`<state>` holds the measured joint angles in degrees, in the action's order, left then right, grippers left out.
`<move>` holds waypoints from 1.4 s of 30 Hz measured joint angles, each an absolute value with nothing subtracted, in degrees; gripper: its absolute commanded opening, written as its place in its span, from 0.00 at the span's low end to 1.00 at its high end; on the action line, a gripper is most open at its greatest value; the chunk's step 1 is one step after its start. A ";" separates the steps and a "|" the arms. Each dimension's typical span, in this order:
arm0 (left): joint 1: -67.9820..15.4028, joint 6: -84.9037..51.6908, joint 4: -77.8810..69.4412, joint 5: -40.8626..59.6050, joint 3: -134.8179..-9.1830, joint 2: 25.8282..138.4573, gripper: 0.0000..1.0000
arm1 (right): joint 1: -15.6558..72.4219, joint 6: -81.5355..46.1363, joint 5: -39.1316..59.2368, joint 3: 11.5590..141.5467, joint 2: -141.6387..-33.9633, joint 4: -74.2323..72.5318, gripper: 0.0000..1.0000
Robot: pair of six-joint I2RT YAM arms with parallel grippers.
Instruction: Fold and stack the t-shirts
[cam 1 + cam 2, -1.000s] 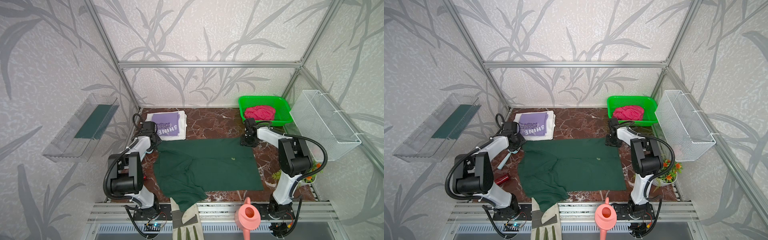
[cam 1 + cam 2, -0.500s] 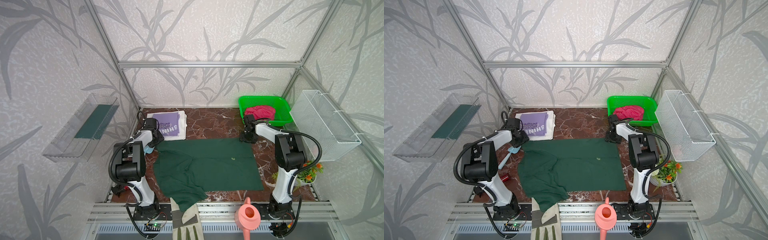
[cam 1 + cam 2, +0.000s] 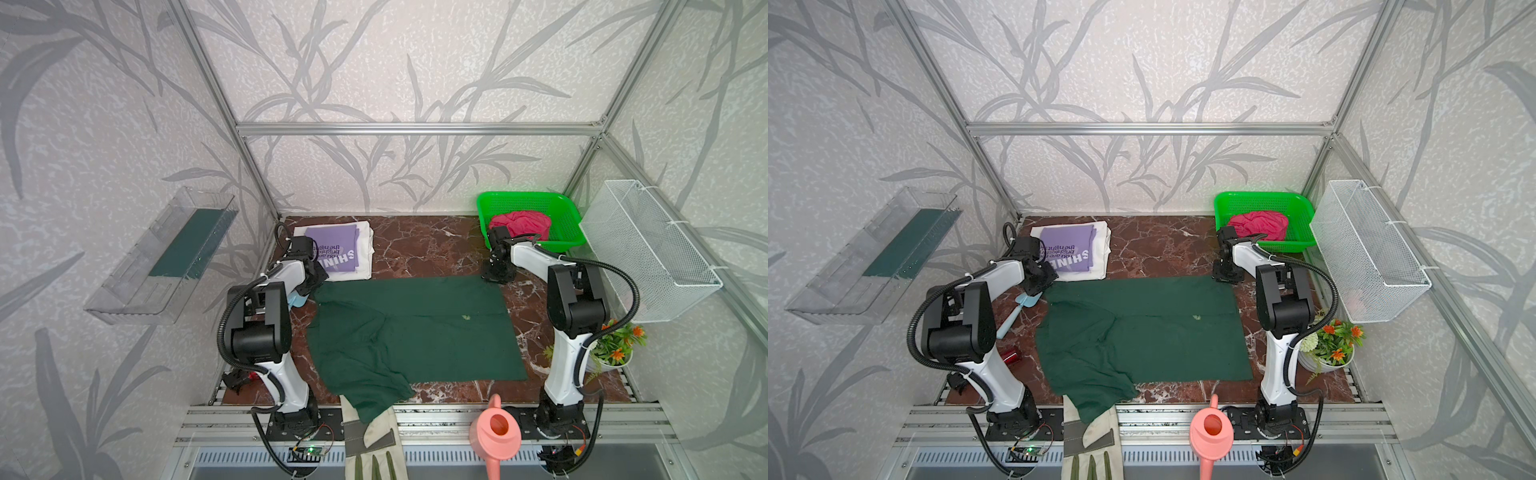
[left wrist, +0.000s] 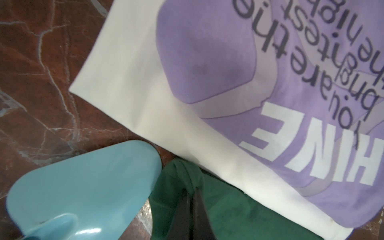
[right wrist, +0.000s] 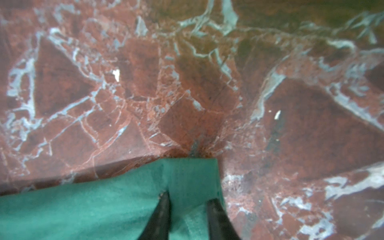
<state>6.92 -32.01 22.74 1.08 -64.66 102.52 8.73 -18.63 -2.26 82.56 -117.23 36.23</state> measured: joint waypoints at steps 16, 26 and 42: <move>6.83 -30.89 26.24 0.10 -63.59 90.41 0.00 | 7.60 -16.51 0.95 76.27 -110.85 30.63 0.00; 7.49 -29.34 26.81 -1.61 -64.62 88.95 0.00 | 7.62 -16.71 3.27 74.87 -104.03 23.07 0.00; 9.61 -27.07 30.44 -2.37 -90.24 109.71 0.31 | 10.28 -18.09 5.19 92.79 -120.31 19.09 0.33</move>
